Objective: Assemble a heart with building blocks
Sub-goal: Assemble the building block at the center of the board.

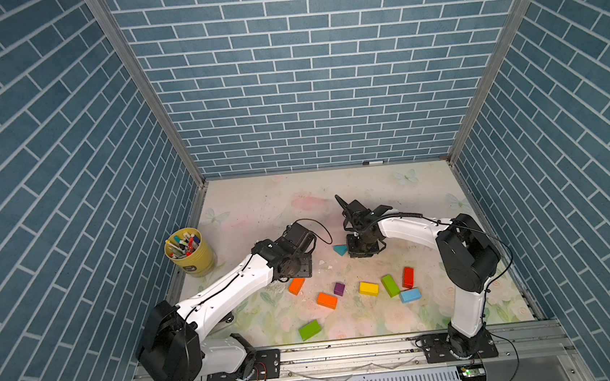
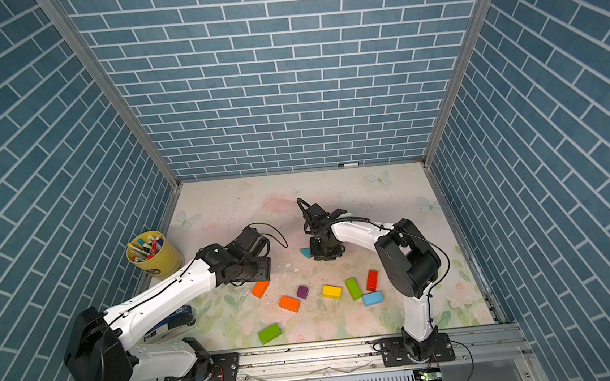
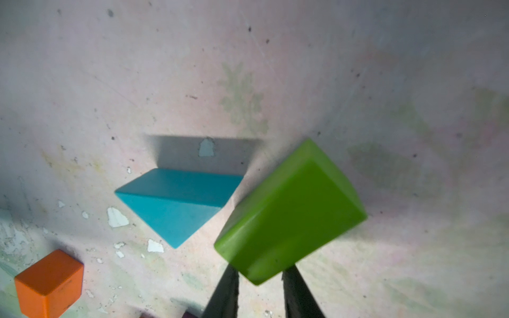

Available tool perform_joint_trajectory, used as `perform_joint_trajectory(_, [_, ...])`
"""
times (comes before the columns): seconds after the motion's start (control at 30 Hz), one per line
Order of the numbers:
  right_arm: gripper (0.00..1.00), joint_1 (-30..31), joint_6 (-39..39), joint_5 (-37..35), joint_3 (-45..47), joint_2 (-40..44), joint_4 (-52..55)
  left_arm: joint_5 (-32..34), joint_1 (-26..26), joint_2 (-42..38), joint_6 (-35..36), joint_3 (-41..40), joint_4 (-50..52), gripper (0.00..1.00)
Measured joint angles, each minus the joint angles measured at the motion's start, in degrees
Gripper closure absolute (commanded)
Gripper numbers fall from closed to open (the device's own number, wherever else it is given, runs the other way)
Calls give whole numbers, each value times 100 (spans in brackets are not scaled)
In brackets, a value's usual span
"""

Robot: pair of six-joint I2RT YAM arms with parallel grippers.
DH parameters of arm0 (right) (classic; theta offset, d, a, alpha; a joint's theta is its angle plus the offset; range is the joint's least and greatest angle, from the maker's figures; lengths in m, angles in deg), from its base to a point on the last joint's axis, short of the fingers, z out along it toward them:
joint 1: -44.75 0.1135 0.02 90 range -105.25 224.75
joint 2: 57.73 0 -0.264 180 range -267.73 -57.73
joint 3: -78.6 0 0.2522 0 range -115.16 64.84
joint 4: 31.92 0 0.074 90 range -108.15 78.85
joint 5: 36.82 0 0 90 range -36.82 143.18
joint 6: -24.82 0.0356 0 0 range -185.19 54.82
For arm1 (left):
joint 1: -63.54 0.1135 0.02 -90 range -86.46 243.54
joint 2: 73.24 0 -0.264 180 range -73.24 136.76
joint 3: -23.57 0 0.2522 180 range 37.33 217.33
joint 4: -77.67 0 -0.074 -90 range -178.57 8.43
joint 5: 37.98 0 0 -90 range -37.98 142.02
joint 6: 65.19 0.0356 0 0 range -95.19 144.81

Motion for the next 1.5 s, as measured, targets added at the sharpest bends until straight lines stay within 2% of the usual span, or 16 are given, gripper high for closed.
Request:
perform_joint_trajectory(0.43, [69,0,-127,66,-81,-33,-20,31,0,57,2,0,-2,32])
perform_joint_trajectory(0.6, [69,0,-138,63,-94,-52,-9,37,0,66,11,0,-2,27])
perform_joint_trajectory(0.7, [64,0,-142,61,-98,-52,2,39,0,66,17,-4,7,23])
perform_joint_trajectory(0.83, [47,9,-186,24,-61,20,17,39,0,66,55,-118,20,18])
perform_joint_trajectory(1.07, [44,35,-181,-269,219,898,254,-39,0,109,138,-505,127,17])
perform_joint_trajectory(1.2, [48,33,-170,-417,361,1305,350,-179,0,409,175,-531,83,22])
perform_joint_trajectory(1.33, [58,33,-103,-516,590,1491,396,-282,0,767,201,-542,13,29])
perform_joint_trajectory(1.37, [62,33,-90,-529,632,1513,413,-282,0,846,219,-540,0,33])
perform_joint_trajectory(1.5, [72,33,-57,-586,728,1585,455,-280,0,1346,286,-352,-11,61])
